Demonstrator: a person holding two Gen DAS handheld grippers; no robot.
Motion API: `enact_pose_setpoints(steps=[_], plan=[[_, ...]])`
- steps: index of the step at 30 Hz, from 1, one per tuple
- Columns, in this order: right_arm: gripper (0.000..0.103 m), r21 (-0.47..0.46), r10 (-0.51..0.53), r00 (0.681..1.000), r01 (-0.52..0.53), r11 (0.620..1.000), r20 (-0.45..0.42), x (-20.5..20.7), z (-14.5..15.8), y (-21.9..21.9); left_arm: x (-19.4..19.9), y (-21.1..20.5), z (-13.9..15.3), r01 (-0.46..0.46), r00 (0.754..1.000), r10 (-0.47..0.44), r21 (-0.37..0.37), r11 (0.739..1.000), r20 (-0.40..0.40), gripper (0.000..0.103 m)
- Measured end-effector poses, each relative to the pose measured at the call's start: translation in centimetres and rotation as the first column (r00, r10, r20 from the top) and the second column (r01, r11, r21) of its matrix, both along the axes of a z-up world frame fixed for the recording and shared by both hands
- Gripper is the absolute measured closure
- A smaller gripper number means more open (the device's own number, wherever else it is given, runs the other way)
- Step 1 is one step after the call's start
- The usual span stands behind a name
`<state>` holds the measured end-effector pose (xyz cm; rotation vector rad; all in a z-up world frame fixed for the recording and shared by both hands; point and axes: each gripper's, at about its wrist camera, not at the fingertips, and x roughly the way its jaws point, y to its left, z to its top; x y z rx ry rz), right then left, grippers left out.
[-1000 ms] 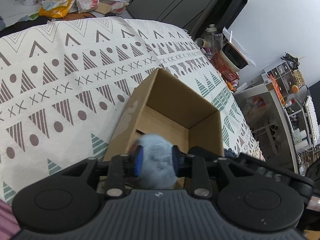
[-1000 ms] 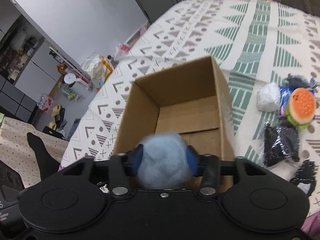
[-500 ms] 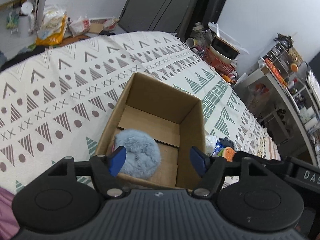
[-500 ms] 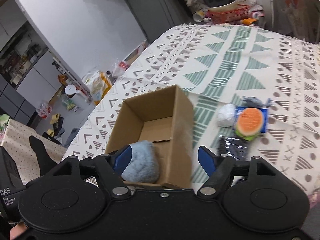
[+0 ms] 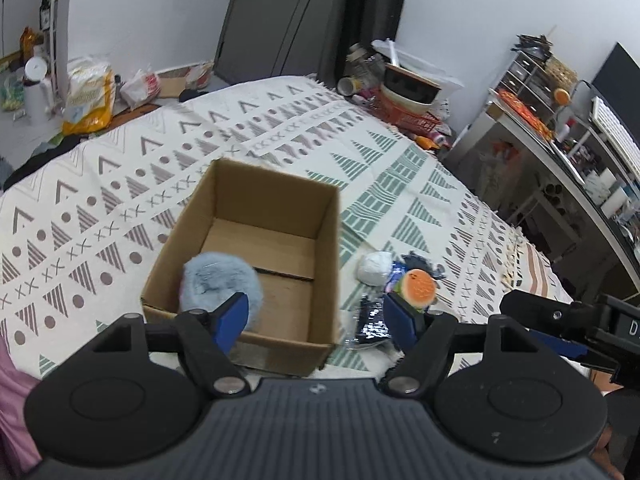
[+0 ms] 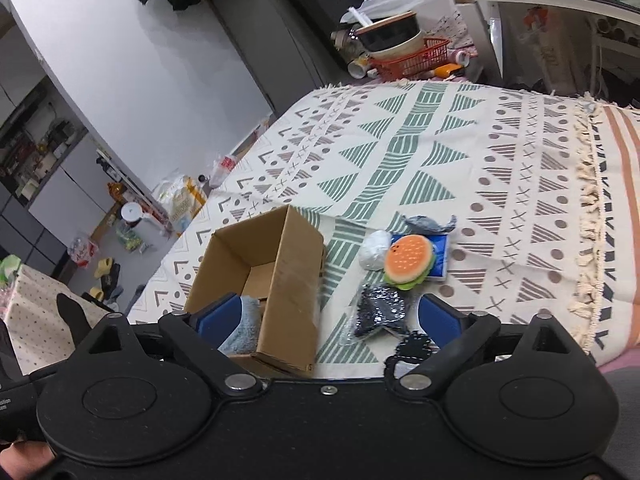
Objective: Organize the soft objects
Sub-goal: 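Withdraw both grippers from the box toward the remaining items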
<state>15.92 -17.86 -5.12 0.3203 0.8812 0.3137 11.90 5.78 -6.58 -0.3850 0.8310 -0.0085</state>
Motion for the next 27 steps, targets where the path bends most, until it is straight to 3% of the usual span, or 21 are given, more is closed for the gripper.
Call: enact_pose_setpoints(steps=[6, 17, 27], plan=[[0.007, 0.024, -0.002, 1.0, 0.002, 1.0, -0.002, -0.7, 0.3, -2.2, -0.6, -2.5, 1.6, 0.04, 0.999, -0.04, 0.019, 0.999, 0.023, 0.02], [0.007, 0.077, -0.021, 1.0, 0.021, 0.997, -0.009, -2.0, -0.3, -5.6, -1.0, -6.7, 2.3, 0.092, 0.996, -0.091, 0.083, 0.992, -0.022, 0.019], [0.008, 0.103, -0.049, 0.997, 0.055, 0.993, -0.057, -1.8, -2.1, -8.4, -0.7, -8.7, 2.5, 0.075, 0.997, -0.073, 0.121, 0.99, -0.024, 0.019]])
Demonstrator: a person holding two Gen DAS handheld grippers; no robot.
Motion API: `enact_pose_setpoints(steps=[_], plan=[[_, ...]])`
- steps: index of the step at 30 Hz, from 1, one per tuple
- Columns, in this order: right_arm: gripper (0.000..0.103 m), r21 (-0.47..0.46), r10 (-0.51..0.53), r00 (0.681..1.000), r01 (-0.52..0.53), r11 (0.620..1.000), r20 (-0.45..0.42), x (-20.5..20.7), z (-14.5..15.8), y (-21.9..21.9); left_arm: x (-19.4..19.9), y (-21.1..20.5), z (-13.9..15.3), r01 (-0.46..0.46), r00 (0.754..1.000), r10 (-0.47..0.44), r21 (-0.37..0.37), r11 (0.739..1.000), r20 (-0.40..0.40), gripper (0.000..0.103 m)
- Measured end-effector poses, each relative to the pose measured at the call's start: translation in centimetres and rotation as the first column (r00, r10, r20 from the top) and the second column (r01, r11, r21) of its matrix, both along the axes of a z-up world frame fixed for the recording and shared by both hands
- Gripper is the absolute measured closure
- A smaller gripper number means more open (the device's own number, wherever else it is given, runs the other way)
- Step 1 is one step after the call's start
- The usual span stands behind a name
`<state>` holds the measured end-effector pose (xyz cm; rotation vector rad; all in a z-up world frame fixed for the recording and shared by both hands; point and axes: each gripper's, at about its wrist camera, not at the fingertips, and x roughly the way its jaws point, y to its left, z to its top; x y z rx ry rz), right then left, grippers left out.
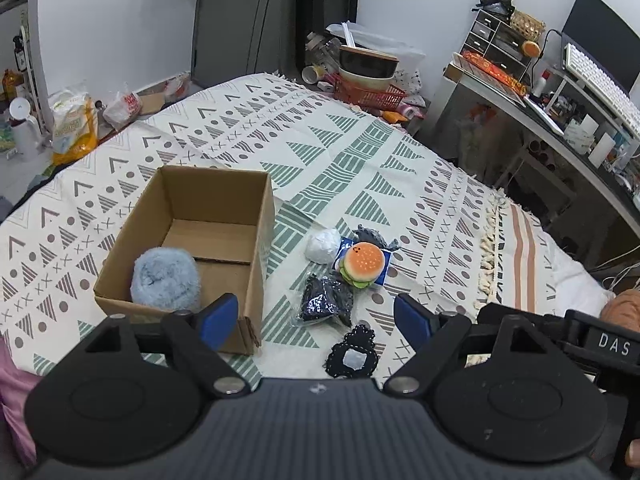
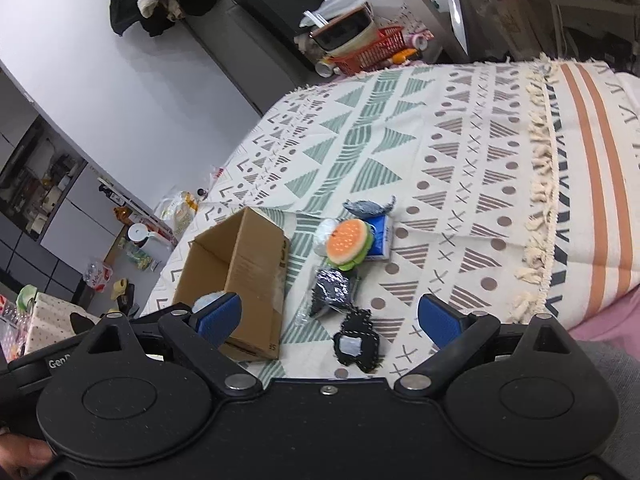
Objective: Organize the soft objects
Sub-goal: 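Withdraw both grippers from the box toward the remaining items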
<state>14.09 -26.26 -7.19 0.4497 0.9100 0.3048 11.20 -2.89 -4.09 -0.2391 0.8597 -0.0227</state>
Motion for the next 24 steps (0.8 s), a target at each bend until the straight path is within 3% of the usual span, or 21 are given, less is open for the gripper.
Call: enact_pose_setpoints(steps=[14, 24], plan=[[0.014, 0.0, 0.045, 0.997, -0.046, 0.999, -0.065, 1.2, -3.2, 0.4, 1.6, -1.9, -2.5, 0.019, 0.999, -0.018, 0.022, 1.0, -0.05, 0.02], [0.033, 0.02, 0.022, 0.983, -0.019, 1.0, -0.181, 3.4, -6.0, 0.5, 3.7, -1.8, -4.6, -0.009, 0.996, 0.01, 0.02, 1.0, -0.09, 0.027]])
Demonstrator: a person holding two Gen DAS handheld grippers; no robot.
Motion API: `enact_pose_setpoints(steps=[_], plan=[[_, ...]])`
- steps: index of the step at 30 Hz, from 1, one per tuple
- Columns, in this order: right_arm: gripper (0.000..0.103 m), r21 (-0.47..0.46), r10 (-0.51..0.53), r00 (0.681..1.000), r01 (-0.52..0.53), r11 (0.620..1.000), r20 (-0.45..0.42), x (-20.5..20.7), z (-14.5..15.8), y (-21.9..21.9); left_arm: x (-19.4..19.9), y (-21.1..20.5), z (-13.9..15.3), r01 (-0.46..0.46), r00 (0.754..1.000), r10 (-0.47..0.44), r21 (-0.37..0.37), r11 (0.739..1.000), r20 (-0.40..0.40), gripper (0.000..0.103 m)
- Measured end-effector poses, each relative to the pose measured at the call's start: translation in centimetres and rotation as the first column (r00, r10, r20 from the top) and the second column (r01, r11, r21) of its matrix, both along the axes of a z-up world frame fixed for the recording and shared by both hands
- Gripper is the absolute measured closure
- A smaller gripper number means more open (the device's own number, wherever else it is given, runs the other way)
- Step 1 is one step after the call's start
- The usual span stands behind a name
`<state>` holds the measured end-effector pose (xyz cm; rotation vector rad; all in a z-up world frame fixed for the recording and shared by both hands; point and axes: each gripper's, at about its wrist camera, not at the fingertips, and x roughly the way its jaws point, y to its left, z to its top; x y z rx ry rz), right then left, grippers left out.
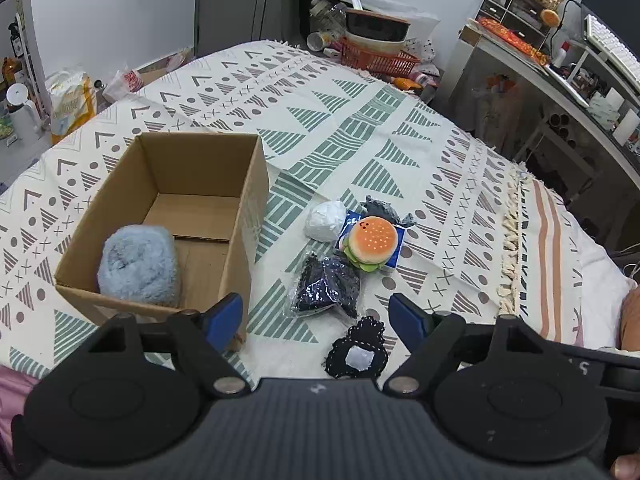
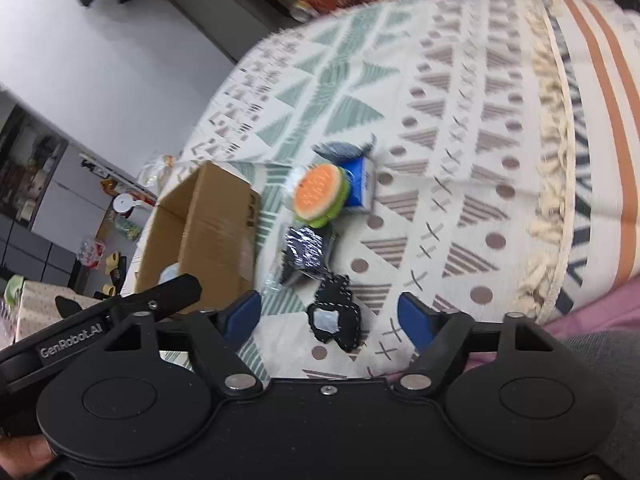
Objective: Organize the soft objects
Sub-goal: 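Withdraw both grippers from the box toward the remaining items, then grasp the black lace pouch with the right gripper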
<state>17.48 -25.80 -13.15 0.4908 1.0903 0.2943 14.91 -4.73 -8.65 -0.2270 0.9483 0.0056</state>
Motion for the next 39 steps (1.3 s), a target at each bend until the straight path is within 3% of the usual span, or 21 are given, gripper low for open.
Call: enact_pose_setpoints(steps=[12, 20, 25, 26, 28, 31, 39], plan=[[0.046, 0.068, -0.024, 0.989, 0.034, 0.997, -0.145, 2.6, -3.9, 0.7, 3.1, -0.2, -2.4, -0.028, 0.998, 0.027, -0.011, 1.0, -0.06, 0.048], [0.048, 0.065, -0.005, 0.977, 0.019, 0.998, -0.211, 4.5, -6.9, 2.4, 4.7, -0.4, -4.2, -0.042, 0.993, 0.04, -0.013, 0.999, -0.107, 0.062], [0.055, 0.065, 0.008, 0.966, 0.009, 0.998, -0.257, 5.4, -8.5, 2.7, 5.4, -0.6, -5.0, -0.037, 0.991, 0.034, -0.018, 0.999, -0.131, 0.062], [0.059, 0.07, 0.012, 0.965, 0.007, 0.998, -0.263, 5.5, -8.7, 2.7, 5.6, -0.6, -5.2, -0.038, 0.99, 0.035, -0.02, 0.999, -0.137, 0.062], [0.077, 0.068, 0.018, 0.962, 0.001, 0.998, -0.272, 5.7, -9.1, 2.8, 5.9, -0.8, -5.5, -0.034, 0.989, 0.03, -0.026, 0.999, -0.146, 0.062], [0.082, 0.042, 0.008, 0.971, 0.002, 0.999, -0.24, 5.5, -9.0, 2.9, 6.4, -1.2, -5.8, -0.021, 0.988, 0.017, -0.027, 0.999, -0.153, 0.061], [0.082, 0.073, -0.07, 0.971, 0.089, 0.993, -0.228, 5.5, -9.1, 1.3, 7.6, -2.0, -7.2, -0.019, 0.981, 0.012, -0.036, 0.999, -0.191, 0.053]])
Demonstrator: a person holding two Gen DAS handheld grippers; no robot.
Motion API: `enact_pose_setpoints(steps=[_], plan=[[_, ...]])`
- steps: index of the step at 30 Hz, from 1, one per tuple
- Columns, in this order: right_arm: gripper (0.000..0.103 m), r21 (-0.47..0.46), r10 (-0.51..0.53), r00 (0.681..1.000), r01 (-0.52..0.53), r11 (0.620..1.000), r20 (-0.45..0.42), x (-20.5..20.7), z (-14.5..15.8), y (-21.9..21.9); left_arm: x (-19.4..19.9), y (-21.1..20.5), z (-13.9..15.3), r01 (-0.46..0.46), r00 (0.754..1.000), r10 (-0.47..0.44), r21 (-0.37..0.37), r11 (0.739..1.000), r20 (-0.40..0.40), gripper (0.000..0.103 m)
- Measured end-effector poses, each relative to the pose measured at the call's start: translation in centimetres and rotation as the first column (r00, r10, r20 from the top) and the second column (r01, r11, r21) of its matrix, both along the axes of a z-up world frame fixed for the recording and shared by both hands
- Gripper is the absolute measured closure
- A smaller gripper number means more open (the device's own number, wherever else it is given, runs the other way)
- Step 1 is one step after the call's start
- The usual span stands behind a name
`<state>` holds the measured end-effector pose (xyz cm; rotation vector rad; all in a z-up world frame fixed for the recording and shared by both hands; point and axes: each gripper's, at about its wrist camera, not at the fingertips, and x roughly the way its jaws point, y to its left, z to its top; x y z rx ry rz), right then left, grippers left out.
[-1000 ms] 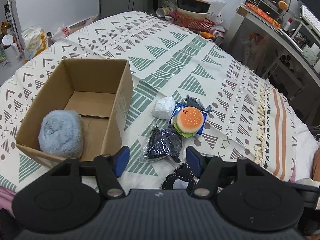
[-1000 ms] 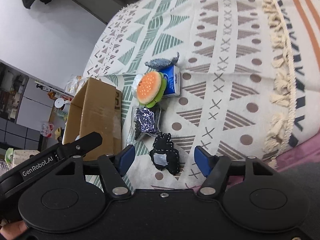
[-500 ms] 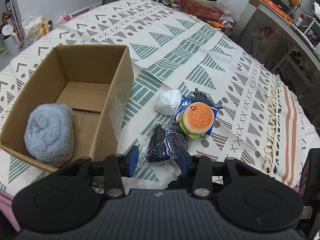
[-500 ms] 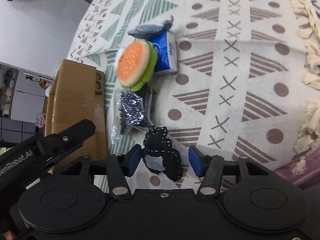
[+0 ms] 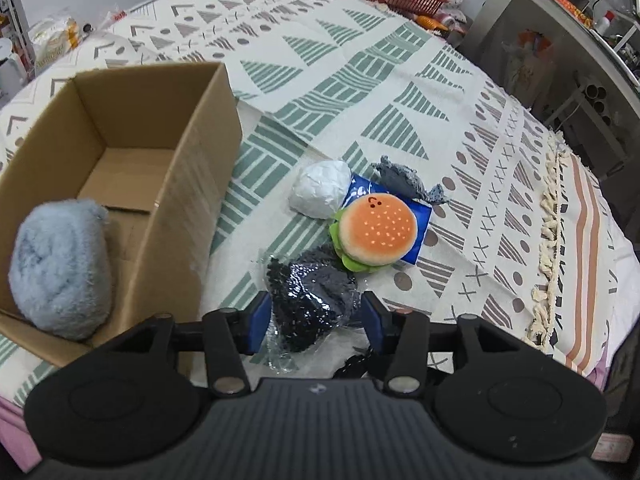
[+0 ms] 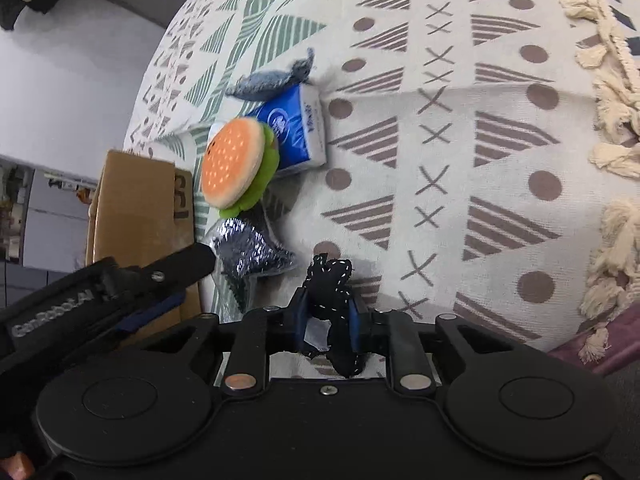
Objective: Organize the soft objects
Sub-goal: 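Grasp the black lace pouch with the right gripper, then grasp the black bead bag with the left gripper while the right gripper holds the lace pouch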
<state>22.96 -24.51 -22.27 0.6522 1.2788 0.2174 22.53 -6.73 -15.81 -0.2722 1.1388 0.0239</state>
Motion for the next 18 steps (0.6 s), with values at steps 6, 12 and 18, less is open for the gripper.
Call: enact_pose_setpoints(steps=[6, 12, 18], plan=[[0.082, -0.013, -0.063, 0.998, 0.063, 0.998, 0.017, -0.5, 0.2, -1.2, 0.7, -0.4, -1.6, -0.023, 0.999, 0.023, 0.005, 1.0, -0.031, 0.045], [0.082, -0.023, -0.094, 0.995, 0.095, 0.995, 0.032, -0.7, 0.3, -1.6, 1.5, -0.4, -3.0, -0.069, 0.996, 0.069, -0.008, 0.998, -0.05, 0.034], [0.082, -0.06, -0.118, 0.991, 0.122, 0.991, 0.067, -0.4, 0.8, -1.1, 1.1, -0.2, -3.7, -0.094, 0.995, 0.093, -0.027, 0.995, -0.033, 0.032]])
